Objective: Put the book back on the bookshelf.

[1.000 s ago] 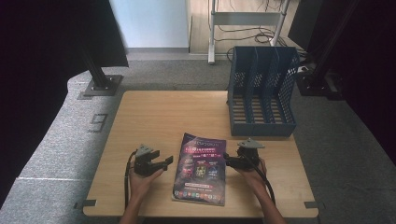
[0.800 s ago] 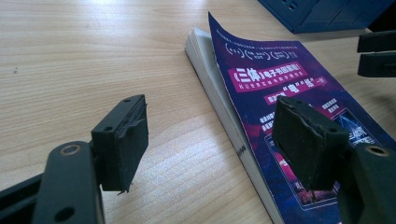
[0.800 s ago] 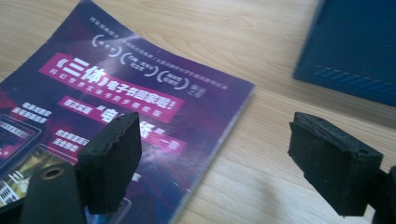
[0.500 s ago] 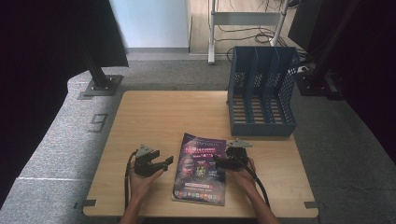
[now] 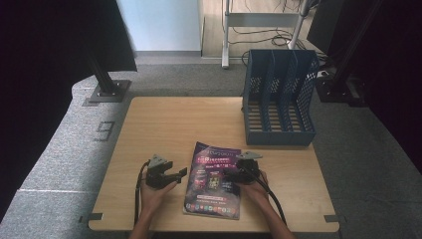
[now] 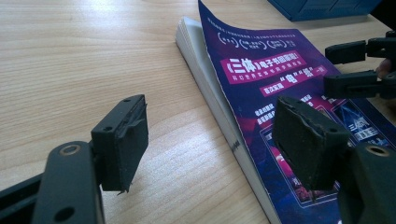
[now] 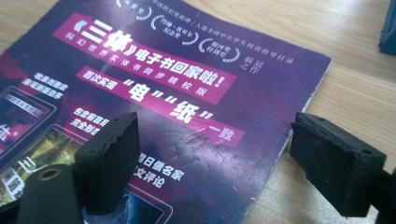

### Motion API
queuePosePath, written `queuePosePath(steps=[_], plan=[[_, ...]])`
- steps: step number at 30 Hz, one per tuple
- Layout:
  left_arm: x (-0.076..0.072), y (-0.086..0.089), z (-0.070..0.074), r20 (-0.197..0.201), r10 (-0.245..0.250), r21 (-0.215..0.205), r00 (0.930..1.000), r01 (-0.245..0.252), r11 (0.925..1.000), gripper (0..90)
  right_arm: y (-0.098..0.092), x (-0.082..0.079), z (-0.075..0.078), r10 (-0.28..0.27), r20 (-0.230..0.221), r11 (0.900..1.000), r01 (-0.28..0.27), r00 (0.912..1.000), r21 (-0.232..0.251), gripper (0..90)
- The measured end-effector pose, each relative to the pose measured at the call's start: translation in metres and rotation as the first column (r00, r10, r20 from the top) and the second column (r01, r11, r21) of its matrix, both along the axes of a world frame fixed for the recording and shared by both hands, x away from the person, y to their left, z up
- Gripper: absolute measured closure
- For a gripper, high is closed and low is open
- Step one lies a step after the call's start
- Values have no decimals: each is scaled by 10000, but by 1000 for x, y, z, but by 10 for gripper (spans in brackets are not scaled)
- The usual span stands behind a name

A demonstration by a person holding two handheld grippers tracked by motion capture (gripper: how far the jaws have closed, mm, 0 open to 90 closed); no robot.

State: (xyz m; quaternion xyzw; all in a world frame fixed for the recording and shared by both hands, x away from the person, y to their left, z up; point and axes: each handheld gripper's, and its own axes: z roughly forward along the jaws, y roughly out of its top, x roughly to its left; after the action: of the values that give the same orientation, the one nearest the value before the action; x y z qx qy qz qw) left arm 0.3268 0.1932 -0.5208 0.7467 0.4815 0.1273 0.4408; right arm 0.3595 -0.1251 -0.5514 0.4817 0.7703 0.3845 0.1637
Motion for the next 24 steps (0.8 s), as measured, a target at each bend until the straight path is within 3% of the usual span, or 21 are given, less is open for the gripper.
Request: queuePosePath(steps=[14,24], plan=[[1,-3,0,-22,-34,59,10000,34,10000,266,0,0,0,-12,-70,10000,12,10000,-37,154],[11,-28,0,16,-305,407,9995,305,9987,253,-1,0,0,19,-76,10000,-19,10000,-84,161]])
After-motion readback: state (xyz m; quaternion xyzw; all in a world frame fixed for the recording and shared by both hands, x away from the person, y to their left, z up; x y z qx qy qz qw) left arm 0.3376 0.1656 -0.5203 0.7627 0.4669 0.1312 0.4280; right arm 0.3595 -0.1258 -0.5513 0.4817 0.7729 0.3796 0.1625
